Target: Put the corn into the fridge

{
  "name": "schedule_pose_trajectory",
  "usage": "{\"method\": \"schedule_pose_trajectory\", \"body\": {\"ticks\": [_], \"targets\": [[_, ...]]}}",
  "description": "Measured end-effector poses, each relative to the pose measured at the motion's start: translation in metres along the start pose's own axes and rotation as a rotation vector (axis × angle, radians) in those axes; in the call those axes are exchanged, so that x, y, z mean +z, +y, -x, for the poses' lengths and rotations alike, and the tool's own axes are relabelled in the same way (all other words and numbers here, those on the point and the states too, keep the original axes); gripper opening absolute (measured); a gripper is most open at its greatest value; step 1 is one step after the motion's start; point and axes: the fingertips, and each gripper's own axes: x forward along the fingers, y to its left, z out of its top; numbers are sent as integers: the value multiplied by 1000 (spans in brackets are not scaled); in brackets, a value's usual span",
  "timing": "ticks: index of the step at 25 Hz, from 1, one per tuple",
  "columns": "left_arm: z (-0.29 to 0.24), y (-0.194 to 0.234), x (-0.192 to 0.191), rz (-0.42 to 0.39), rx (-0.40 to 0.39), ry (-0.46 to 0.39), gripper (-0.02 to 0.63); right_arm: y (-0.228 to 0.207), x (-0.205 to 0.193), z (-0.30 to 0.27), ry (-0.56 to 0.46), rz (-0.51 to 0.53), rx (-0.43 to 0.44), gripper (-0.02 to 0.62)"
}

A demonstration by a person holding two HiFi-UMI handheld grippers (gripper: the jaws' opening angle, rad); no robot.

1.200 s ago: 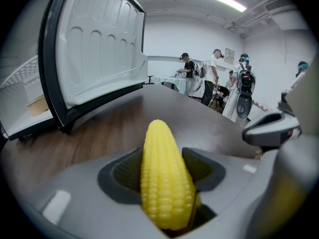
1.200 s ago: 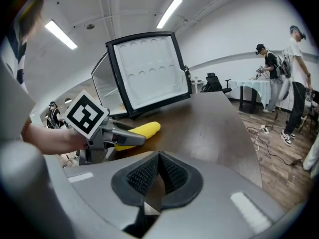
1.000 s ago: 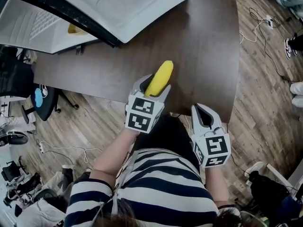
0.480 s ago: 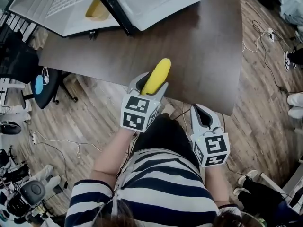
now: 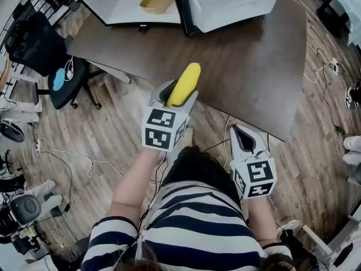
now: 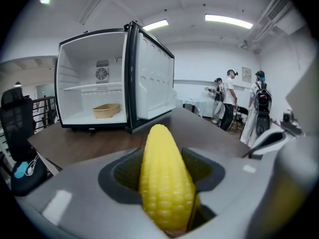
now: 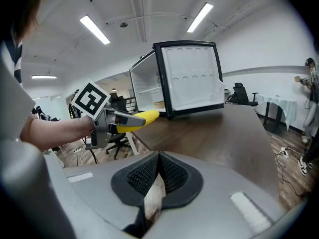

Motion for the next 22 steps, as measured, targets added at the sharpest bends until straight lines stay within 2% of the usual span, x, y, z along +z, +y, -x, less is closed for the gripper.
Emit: {"method": "schedule_pose_trajectory", "body": {"ticks": [6,12,22], "targets": [[16,45,-1,20,14,-22,0,35,24,-31,-8,38,30,-2],[30,118,1,52,39,-43,0,78,59,-86,-8,56,48,-2],[37,235,16,59,49,-92,0,147,104,-174,-4,78,80,-2]]}}
